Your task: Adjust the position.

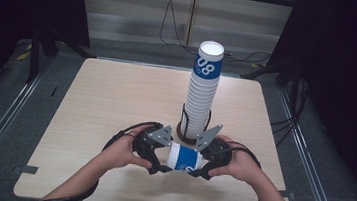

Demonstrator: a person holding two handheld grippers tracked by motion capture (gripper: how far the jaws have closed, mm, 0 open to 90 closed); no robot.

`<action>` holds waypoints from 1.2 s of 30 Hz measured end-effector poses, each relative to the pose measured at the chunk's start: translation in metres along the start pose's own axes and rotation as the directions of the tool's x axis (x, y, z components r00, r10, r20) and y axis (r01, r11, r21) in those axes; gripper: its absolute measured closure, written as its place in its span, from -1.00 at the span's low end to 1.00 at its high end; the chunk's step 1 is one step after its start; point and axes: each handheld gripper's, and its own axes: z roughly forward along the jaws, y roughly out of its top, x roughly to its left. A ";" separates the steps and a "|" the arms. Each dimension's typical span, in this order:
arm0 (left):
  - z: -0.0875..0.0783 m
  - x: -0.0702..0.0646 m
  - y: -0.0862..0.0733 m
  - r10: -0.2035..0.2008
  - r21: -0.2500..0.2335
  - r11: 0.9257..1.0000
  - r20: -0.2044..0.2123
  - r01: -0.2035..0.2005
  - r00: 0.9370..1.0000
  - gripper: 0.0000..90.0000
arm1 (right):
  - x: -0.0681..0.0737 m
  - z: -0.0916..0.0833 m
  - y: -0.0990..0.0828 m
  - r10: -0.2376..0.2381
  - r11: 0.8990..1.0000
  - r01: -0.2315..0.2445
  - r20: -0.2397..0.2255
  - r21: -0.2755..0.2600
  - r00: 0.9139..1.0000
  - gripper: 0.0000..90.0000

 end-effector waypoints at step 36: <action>-0.006 -0.002 0.005 0.003 -0.009 1.000 -0.002 -0.003 1.000 -0.67 | -0.004 0.001 0.002 0.010 1.000 -0.011 0.015 0.010 1.000 -0.33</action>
